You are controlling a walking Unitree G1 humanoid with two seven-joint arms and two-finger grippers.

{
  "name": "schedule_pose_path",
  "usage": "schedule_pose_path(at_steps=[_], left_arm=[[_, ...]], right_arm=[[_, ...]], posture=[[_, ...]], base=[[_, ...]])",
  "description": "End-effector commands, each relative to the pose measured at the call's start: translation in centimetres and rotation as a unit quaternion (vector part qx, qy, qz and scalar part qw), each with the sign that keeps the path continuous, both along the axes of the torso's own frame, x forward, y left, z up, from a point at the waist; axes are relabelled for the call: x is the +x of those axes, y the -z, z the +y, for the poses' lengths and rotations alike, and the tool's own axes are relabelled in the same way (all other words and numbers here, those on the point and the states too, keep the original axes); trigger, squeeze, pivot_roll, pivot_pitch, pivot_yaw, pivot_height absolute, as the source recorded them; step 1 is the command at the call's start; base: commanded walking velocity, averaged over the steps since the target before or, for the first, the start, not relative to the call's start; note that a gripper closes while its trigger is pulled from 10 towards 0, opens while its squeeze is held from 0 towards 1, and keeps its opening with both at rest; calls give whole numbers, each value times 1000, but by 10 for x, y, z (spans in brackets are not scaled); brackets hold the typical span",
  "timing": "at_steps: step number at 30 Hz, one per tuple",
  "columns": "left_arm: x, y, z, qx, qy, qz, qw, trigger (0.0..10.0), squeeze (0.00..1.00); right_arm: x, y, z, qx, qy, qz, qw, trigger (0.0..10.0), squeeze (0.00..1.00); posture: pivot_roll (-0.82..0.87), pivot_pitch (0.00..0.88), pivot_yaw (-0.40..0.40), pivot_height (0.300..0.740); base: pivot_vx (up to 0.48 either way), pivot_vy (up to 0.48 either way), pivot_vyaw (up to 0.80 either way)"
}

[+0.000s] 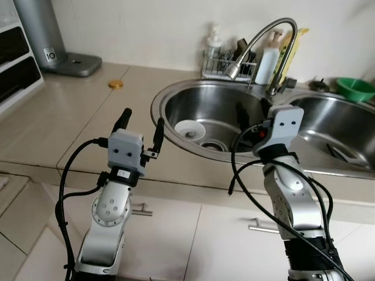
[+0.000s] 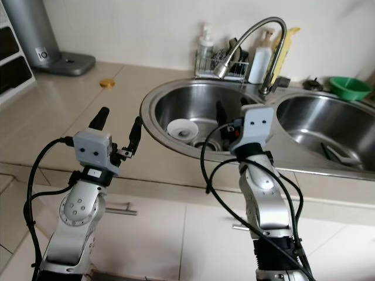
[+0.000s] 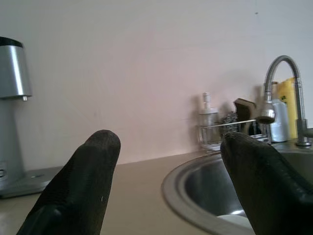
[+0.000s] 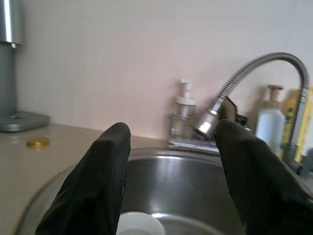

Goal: Kitchen organization

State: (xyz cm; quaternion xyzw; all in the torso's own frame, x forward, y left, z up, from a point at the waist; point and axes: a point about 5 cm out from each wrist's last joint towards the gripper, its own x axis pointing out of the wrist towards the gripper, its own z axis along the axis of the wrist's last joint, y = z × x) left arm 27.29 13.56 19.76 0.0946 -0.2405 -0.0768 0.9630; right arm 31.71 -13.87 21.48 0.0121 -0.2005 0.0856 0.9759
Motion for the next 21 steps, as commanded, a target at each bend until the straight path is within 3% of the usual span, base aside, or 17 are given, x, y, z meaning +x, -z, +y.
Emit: schedule_pose_path(at_steps=[1, 12, 21], left_arm=[[-2, -1, 4, 5, -5, -6, 1000, 10000, 0], [-4, 4, 3, 11, -2, -5, 1000, 10000, 0], [-4, 14, 1, 34, 1, 14, 999, 10000, 0]], right_arm=[[-3, -6, 10, -6, -14, -12, 1000, 10000, 0], [-11, 4, 9, -26, -14, -4, 1000, 10000, 0], [-18, 12, 1, -34, 13, 5, 999, 10000, 0]], posture=[[50, 0, -63, 740], [41, 0, -62, 740], [34, 0, -60, 740]], base=[[0, 0, 0], [0, 0, 0], [0, 0, -800]])
